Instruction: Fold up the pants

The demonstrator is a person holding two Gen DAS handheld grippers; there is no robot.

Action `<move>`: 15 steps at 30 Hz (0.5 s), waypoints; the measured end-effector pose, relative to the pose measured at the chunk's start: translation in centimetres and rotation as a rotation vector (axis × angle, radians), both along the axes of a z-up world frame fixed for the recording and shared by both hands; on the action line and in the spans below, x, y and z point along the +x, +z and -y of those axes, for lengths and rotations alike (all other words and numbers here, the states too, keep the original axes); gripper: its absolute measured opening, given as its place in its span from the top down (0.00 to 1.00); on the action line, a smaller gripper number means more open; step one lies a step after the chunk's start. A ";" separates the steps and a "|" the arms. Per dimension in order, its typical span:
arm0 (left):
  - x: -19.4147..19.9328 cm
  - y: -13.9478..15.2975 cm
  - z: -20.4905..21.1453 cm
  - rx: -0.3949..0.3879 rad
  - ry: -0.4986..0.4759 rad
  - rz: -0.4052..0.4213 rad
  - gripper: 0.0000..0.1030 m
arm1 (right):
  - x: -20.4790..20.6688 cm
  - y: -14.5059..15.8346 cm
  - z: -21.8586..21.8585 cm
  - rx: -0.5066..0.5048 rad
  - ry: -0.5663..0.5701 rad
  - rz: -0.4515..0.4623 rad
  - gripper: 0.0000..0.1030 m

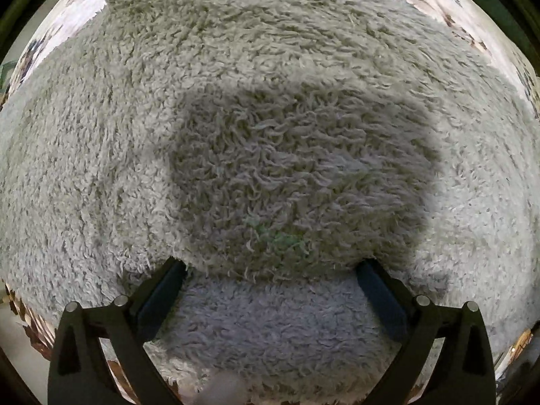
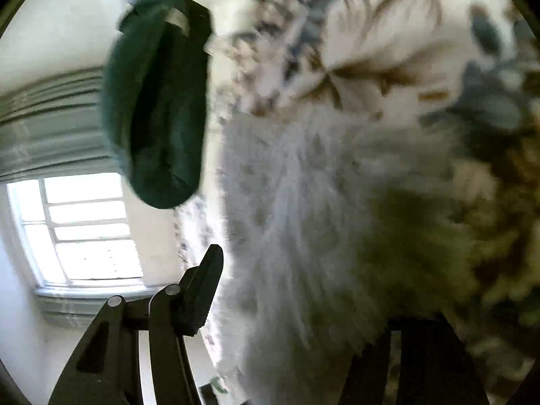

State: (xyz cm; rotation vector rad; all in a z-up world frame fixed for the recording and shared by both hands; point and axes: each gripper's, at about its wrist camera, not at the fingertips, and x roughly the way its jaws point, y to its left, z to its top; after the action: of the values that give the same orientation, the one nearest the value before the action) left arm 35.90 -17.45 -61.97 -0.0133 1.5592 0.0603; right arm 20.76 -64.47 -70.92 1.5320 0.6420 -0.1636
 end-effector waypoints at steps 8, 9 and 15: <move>-2.1 3.2 0.6 0.002 -0.015 0.050 0.00 | 1.3 4.9 -0.7 -0.152 -0.031 -0.066 0.81; -2.3 4.0 0.6 -0.008 -0.018 0.060 0.00 | 2.0 7.3 -1.7 -0.204 0.003 -0.061 0.81; -3.4 9.8 -2.0 -0.083 0.045 0.150 0.00 | 6.9 17.9 -9.1 -0.467 0.233 0.004 0.81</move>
State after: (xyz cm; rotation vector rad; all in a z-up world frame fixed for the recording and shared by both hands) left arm 32.46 -15.44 -52.20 -0.1162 1.4104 0.0297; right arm 27.65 -55.42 -52.99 1.0015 0.7160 -0.1220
